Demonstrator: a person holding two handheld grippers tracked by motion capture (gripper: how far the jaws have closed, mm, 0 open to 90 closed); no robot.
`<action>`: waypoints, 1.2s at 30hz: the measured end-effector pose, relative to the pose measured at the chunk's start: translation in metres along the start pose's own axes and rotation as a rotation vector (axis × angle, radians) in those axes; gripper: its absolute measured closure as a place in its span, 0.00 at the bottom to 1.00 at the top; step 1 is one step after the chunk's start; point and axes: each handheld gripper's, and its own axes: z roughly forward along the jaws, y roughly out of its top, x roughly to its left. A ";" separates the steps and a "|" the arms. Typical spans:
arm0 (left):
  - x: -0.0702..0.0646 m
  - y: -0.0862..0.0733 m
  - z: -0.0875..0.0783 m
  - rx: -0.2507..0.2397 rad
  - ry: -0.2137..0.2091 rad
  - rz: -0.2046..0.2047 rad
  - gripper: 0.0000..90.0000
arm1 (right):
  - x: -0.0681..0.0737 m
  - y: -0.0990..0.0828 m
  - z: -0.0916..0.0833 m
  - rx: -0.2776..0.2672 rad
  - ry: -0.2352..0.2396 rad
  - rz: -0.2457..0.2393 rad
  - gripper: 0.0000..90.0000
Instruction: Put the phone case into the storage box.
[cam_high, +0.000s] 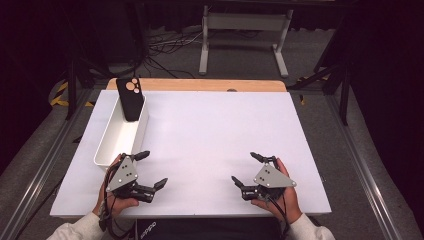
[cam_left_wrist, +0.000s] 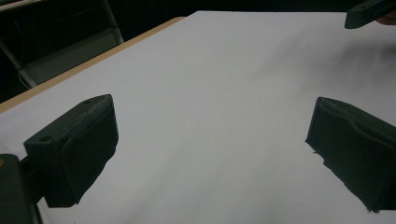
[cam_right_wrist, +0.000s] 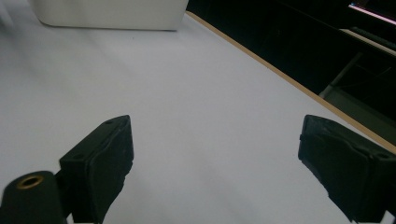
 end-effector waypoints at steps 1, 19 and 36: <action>0.000 0.000 0.000 0.000 0.000 0.001 0.03 | 0.000 0.000 0.000 -0.001 0.001 0.001 0.12; 0.001 0.003 -0.002 -0.009 0.009 0.003 0.03 | 0.001 0.000 0.001 -0.003 0.011 0.009 0.13; 0.005 0.006 -0.004 -0.019 0.034 -0.003 0.03 | -0.001 -0.004 0.002 -0.009 -0.023 0.035 0.14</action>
